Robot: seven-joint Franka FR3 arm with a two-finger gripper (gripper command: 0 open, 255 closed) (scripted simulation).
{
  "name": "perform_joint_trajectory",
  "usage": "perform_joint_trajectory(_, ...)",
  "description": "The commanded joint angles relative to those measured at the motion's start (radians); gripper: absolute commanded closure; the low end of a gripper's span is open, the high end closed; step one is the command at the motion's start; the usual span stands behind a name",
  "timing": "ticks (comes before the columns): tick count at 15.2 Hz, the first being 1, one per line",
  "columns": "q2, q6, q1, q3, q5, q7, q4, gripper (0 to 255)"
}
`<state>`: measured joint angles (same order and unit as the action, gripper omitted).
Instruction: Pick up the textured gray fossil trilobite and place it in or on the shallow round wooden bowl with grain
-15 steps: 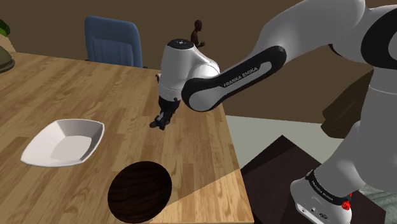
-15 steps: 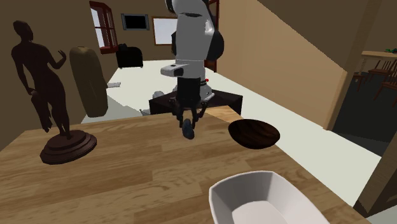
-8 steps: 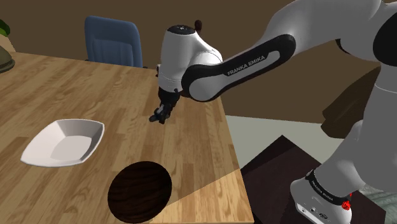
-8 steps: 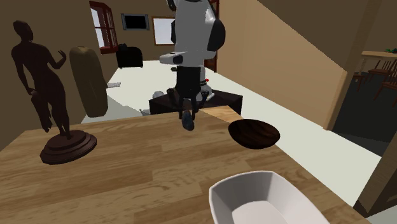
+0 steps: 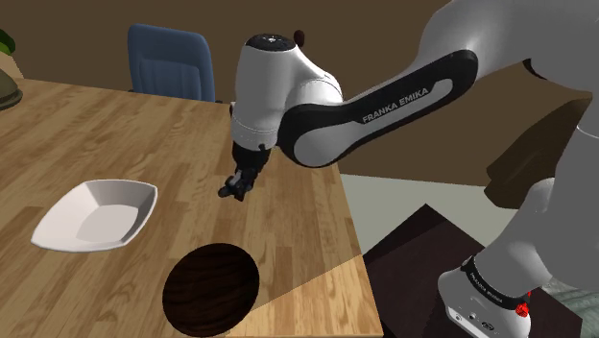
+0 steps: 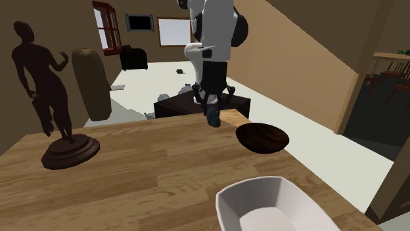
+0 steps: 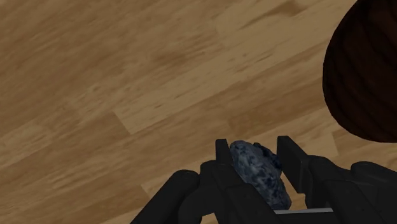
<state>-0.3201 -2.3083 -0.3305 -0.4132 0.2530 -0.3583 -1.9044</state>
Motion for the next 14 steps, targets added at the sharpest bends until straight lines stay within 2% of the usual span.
perform_joint_trajectory(1, -0.001, 0.000, -0.035, -0.011, 0.012, -0.054, -0.006, 255)
perform_joint_trajectory(12, -0.024, 0.040, -0.220, -0.067, 0.073, -0.322, 0.022, 255)
perform_joint_trajectory(14, -0.034, 0.033, -0.231, -0.065, 0.082, -0.338, 0.021, 255)
